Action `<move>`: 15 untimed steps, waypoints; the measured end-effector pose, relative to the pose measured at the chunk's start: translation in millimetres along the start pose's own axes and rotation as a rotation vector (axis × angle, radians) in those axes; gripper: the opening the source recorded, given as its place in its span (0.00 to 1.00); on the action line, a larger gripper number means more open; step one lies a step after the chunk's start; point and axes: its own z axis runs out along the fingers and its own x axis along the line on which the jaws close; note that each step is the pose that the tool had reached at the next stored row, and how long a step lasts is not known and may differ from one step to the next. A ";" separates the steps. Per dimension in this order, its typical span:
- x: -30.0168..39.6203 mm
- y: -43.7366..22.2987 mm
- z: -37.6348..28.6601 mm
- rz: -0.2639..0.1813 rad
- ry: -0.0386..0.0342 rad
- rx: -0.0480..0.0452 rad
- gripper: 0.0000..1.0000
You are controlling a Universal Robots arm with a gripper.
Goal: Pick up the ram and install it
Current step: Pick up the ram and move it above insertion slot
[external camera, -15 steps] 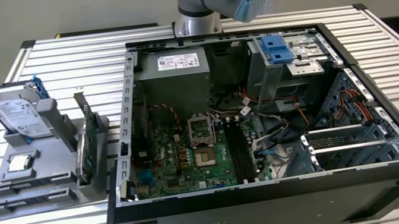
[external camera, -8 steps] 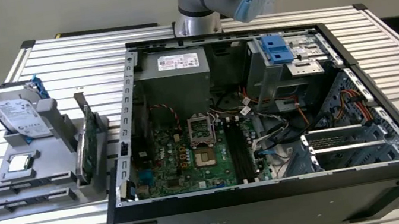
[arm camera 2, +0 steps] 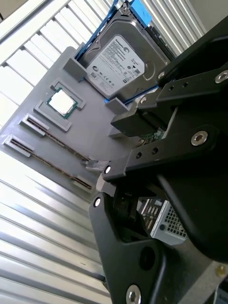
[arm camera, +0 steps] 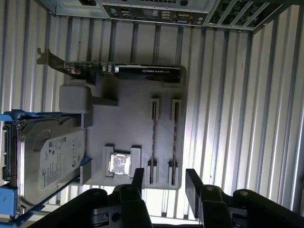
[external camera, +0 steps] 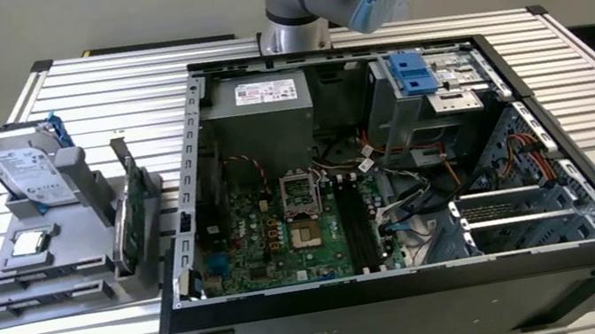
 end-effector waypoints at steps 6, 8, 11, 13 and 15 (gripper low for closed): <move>-0.2 0.1 1.7 -0.002 0.0000 0.0001 1.00; -0.1 0.0 2.3 -0.002 0.0001 0.0001 1.00; -0.1 -0.1 3.1 -0.003 0.0001 0.0001 1.00; -0.2 -0.1 3.7 -0.004 0.0001 0.0001 1.00; -0.2 -0.1 4.2 -0.004 0.0001 0.0002 1.00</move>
